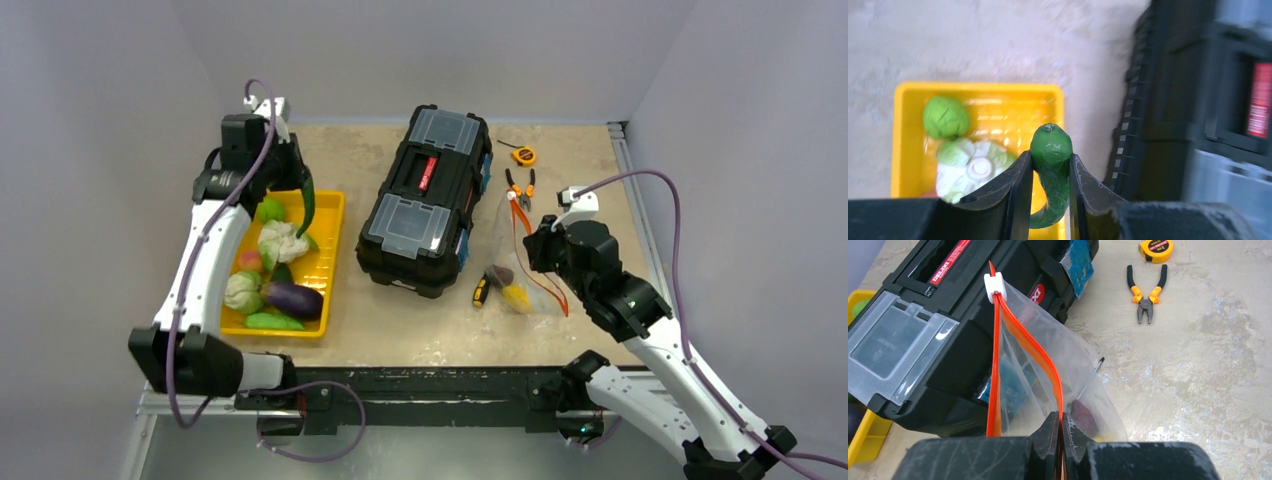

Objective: Place the food in the zip-top bag and seal the zipper
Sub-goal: Pick up the fake vegetable from the bin, then place the fake vegetable in the zipper food storage bag.

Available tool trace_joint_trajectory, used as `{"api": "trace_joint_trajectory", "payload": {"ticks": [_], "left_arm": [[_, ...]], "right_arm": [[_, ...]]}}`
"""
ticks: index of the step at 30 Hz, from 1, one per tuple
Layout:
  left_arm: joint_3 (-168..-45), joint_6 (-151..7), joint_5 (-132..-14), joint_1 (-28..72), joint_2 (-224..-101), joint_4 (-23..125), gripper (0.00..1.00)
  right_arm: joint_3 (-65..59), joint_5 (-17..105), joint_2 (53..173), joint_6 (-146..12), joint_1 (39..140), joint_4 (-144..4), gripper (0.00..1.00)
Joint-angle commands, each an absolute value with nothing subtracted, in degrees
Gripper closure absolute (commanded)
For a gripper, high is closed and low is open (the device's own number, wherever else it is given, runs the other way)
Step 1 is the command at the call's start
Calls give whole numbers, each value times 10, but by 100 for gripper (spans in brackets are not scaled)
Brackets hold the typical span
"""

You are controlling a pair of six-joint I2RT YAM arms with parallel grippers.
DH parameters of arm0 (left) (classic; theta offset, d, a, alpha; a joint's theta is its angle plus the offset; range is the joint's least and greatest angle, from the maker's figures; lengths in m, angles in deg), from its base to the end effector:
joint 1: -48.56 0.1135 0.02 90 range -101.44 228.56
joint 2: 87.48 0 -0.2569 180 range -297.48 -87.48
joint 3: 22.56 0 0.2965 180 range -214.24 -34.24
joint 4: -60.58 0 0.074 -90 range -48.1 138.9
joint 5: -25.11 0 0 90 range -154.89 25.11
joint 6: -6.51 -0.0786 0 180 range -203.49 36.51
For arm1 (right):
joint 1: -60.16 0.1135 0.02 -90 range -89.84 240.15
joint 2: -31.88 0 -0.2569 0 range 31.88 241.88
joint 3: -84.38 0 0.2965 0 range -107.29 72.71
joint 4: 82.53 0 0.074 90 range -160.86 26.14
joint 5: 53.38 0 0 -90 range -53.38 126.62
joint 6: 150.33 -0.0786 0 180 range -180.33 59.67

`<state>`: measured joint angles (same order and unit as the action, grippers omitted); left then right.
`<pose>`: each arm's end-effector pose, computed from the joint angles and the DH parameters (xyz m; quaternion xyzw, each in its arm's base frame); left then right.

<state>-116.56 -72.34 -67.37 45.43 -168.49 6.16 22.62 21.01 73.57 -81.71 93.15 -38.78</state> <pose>0.3824 -0.0243 0.3330 -0.0548 0.9097 -0.0707 0.4055 0.2160 0.1150 0.3260 -0.0100 0.8327 0.1465 0.5340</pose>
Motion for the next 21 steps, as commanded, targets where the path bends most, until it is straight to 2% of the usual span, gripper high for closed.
{"api": "trace_joint_trajectory", "payload": {"ticks": [1, 6, 9, 12, 16, 18, 21], "left_arm": [[-1098, -713, -826, 448, -1579, 206, 100], [-1046, -699, -1082, 378, -1493, 350, 100], [-1013, -686, -1137, 302, -1447, 424, 100], [-918, -625, -1128, 225, -1389, 593, 100], [-757, -609, -1016, 94, -1348, 944, 100], [-728, -656, -976, 24, -1373, 1023, 100], [-750, -705, -967, -52, -1446, 1075, 100]], "right_arm": [[230, 200, 742, -813, 934, -403, 100], [231, 201, 745, -813, 933, -404, 100], [231, 204, 745, -814, 933, -406, 100], [232, 207, 741, -813, 933, -406, 100], [233, 211, 737, -812, 933, -409, 100], [233, 213, 736, -811, 933, -408, 100], [234, 217, 732, -810, 934, -410, 100]]}}
